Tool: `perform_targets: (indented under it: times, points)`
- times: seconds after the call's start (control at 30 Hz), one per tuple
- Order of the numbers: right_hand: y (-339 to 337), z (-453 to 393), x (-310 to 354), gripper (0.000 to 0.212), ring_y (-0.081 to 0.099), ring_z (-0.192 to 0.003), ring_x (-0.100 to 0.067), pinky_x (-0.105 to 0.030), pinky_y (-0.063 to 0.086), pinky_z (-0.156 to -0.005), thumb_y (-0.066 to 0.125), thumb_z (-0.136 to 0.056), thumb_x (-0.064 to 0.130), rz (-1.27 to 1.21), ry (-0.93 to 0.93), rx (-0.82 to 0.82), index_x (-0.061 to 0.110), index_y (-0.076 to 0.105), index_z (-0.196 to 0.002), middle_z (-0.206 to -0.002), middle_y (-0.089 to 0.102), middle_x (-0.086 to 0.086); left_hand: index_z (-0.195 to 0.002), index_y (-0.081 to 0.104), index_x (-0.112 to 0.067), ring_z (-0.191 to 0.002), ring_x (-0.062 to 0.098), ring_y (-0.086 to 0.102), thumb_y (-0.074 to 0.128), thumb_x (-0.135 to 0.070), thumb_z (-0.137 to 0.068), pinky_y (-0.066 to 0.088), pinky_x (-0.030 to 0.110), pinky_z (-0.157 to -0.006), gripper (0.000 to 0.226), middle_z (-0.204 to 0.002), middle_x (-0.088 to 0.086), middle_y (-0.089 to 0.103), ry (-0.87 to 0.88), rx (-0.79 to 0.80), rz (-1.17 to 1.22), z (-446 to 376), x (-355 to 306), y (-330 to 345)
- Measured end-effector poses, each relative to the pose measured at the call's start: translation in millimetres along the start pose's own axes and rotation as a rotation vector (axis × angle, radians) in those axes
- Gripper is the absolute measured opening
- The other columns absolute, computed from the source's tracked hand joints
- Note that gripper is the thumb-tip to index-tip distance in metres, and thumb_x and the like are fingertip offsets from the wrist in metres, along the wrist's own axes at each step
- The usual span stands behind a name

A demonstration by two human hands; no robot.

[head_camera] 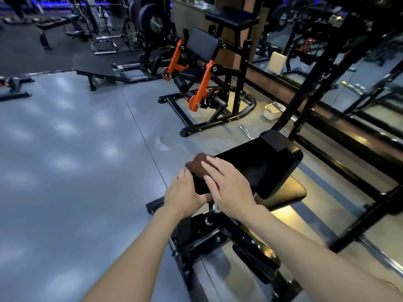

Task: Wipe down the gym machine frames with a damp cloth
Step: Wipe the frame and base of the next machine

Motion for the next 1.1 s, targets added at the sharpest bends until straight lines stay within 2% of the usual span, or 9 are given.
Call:
perform_targets:
  times: [0.07,0.17,0.27,0.43,0.6,0.77,0.87,1.03,1.1]
  points:
    - [-3,-3,-7,0.045,0.047,-0.141,-0.020,-0.036,0.032,-0.123,0.045,-0.109,0.036,0.023,-0.055,0.035,0.018,0.059,-0.147,-0.153,0.054,0.001,-0.142,0.034,-0.029,-0.122,0.022,0.053,0.070,-0.082,-0.063,0.054,0.045,-0.093,0.102,-0.132,-0.008,0.051,0.025,0.000,0.075,6,5,-2]
    - [-16,-13,-51,0.046,0.039,-0.146,-0.016,-0.036,0.022,-0.127,0.037,-0.111,0.042,0.052,0.233,-0.006,0.027,0.054,-0.151,-0.157,0.049,0.007,-0.161,0.008,-0.024,-0.142,0.026,0.040,0.070,-0.085,-0.058,0.041,0.046,-0.112,0.134,-0.159,-0.002,0.031,-0.038,0.108,0.054,21,31,5]
    - [-18,-13,-47,0.046,0.036,-0.149,-0.018,-0.041,0.025,-0.127,0.034,-0.111,0.040,0.009,0.412,-0.067,0.025,0.054,-0.151,-0.158,0.047,0.006,-0.158,0.015,-0.025,-0.136,0.026,0.048,0.084,-0.061,-0.066,0.046,0.044,-0.107,0.120,-0.151,-0.003,0.038,-0.145,0.159,0.088,38,75,28]
    - [9,0,26,0.044,0.045,-0.143,-0.025,-0.040,0.028,-0.126,0.042,-0.109,0.031,0.175,0.105,-0.096,0.014,0.058,-0.147,-0.152,0.053,-0.006,-0.125,0.040,-0.038,-0.106,0.016,0.061,0.089,-0.043,-0.068,0.052,0.035,-0.083,0.075,-0.124,-0.012,0.052,-0.137,0.077,0.233,39,91,33]
    - [42,10,50,0.048,0.038,-0.147,-0.037,-0.049,0.021,-0.127,0.050,-0.107,0.025,0.447,-0.131,-0.019,0.007,0.050,-0.151,-0.158,0.045,-0.018,-0.117,0.042,-0.045,-0.098,0.006,0.062,0.085,-0.052,-0.061,0.054,0.033,-0.081,0.071,-0.114,-0.020,0.058,-0.158,0.011,0.335,47,95,33]
    - [99,49,93,0.049,0.036,-0.152,-0.027,-0.041,0.014,-0.128,0.045,-0.103,0.027,0.426,-0.301,0.173,0.011,0.057,-0.148,-0.158,0.049,-0.009,-0.120,0.046,-0.039,-0.101,0.011,0.064,0.061,-0.040,-0.078,0.055,0.039,-0.090,0.044,-0.117,-0.013,0.064,-0.142,-0.018,0.475,48,106,50]
    - [67,29,84,0.052,0.045,-0.146,-0.032,-0.047,0.018,-0.127,0.043,-0.096,0.023,0.496,-0.313,0.075,0.008,0.061,-0.143,-0.153,0.054,-0.013,-0.113,0.048,-0.043,-0.107,0.009,0.065,0.085,-0.041,-0.066,0.056,0.038,-0.092,0.060,-0.118,-0.013,0.064,-0.167,-0.031,0.538,49,106,46]
    - [22,-11,54,0.047,0.043,-0.145,-0.034,-0.050,0.024,-0.126,0.056,-0.101,0.022,0.486,0.049,-0.089,0.004,0.057,-0.145,-0.152,0.053,-0.016,-0.119,0.043,-0.046,-0.115,0.004,0.057,0.094,-0.041,-0.061,0.049,0.028,-0.095,0.077,-0.126,-0.017,0.061,-0.207,-0.053,0.574,52,109,47]
    - [44,-5,70,0.051,0.044,-0.144,-0.036,-0.050,0.025,-0.126,0.062,-0.098,0.023,0.510,-0.084,-0.030,0.002,0.057,-0.145,-0.151,0.053,-0.019,-0.127,0.044,-0.040,-0.117,0.003,0.054,0.096,-0.040,-0.061,0.046,0.026,-0.097,0.083,-0.129,-0.017,0.059,-0.213,-0.045,0.564,52,109,49]
Point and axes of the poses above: each hand's wrist, its own z-axis away from the middle knuckle, its own y-axis out of the palm, x = y × z, the point moved 6 cm from there along -z, towards the middle knuckle
